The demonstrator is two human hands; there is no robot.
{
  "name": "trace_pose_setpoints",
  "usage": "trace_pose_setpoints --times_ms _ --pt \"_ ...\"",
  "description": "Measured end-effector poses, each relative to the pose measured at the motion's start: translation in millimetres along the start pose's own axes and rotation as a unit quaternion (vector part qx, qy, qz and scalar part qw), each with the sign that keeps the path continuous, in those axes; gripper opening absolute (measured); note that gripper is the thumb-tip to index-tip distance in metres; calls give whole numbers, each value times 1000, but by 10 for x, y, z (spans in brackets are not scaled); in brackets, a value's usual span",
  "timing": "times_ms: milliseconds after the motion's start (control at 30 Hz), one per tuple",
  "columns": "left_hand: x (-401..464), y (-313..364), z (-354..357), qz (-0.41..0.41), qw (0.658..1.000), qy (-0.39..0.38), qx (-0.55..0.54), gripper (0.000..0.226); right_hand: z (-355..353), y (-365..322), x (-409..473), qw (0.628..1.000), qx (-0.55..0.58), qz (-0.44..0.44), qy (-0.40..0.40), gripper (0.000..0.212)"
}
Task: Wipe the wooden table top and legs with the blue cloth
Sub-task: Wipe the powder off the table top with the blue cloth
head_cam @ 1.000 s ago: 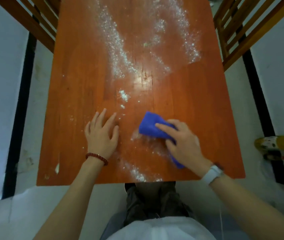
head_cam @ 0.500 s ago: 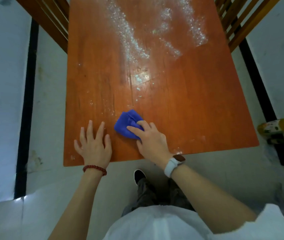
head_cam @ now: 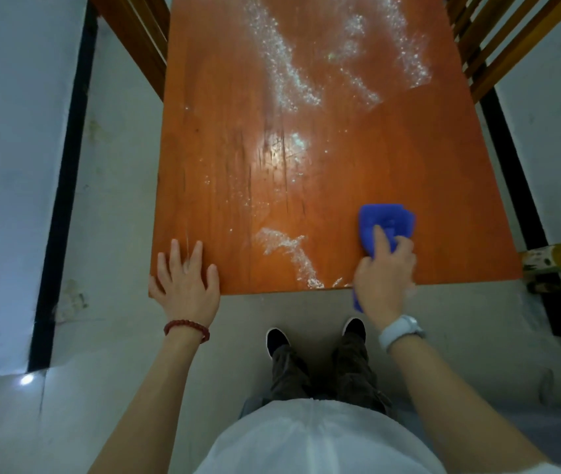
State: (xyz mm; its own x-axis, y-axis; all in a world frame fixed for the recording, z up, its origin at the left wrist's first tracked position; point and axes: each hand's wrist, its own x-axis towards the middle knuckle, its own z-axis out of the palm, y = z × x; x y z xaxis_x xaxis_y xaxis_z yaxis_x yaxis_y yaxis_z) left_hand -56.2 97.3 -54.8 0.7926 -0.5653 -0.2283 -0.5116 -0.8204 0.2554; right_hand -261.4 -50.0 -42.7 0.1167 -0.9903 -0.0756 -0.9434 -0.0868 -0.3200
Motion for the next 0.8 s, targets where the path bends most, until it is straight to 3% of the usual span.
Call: trace_pose_setpoints --times_ms 100,167,233,333,433,500,567,633,700,767,800 --pt "12 -175 -54 -13 1000 6 -7 47 213 -704 -503 981 37 -152 -112 58" --pt "29 -274 -108 -26 999 18 -22 47 275 -1022 -726 939 116 -248 -209 55" --pt "59 -359 -175 -41 998 28 -37 49 224 -1122 -727 915 194 -273 -226 51" --pt "121 -475 -239 -50 997 16 -55 51 77 -957 -406 935 235 -233 -124 51" --pt "179 -578 -250 -37 996 -14 -84 52 -28 -730 66 978 167 -127 -25 50" --pt "194 -653 -230 -33 994 -36 -98 50 10 -742 283 994 102 -40 -22 52" --pt "186 -744 -211 -22 994 -39 -104 49 141 -912 309 998 23 -23 -50 55" --pt "188 -849 -220 -16 992 -12 -125 47 308 -1202 120 991 -36 -103 -77 58" --pt "209 -967 -274 -27 988 20 -153 45 495 -1501 -265 963 -37 -249 -91 60" --pt "247 -1083 -375 -53 980 51 -185 43 602 -1718 -697 914 -12 -390 -112 61" --pt "271 -1138 -443 -65 975 69 -200 42 626 -1780 -865 881 11 -441 -169 59"
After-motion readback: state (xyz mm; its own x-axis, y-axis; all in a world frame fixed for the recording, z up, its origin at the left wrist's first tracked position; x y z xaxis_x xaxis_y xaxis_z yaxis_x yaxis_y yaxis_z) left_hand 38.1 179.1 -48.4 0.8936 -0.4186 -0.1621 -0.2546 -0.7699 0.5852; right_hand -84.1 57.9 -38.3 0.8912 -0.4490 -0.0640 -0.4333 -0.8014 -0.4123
